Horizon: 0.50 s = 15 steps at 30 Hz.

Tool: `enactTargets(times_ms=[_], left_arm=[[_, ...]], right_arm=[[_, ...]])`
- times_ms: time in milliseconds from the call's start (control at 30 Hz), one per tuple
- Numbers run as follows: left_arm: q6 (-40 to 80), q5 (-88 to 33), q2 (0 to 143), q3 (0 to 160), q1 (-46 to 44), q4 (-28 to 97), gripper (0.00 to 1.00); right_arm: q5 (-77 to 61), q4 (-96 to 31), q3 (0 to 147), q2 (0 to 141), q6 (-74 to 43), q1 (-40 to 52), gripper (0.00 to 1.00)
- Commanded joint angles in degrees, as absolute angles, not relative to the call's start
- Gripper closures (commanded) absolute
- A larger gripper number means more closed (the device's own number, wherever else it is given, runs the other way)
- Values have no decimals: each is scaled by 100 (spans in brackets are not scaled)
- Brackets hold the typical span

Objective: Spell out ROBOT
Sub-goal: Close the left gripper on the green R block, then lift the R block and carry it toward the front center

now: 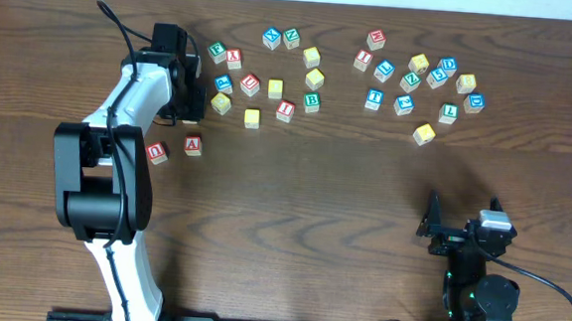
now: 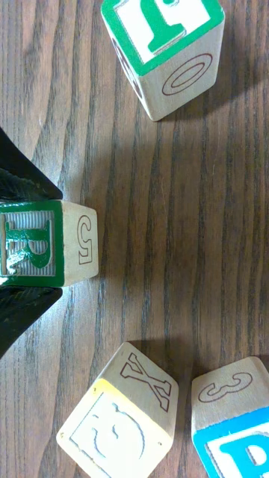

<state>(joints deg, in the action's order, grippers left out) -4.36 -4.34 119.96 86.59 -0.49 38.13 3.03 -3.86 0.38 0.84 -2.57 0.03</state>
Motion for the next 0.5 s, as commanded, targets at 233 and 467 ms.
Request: enactTargets(times_ms=[233, 467], left_arm=[[-427, -388, 12057, 8545, -34, 3830, 67], [-427, -388, 12053, 8578, -34, 3833, 69]], right_arm=[[349, -408, 30, 49, -316, 3, 1], [349, -408, 30, 49, -316, 3, 1]])
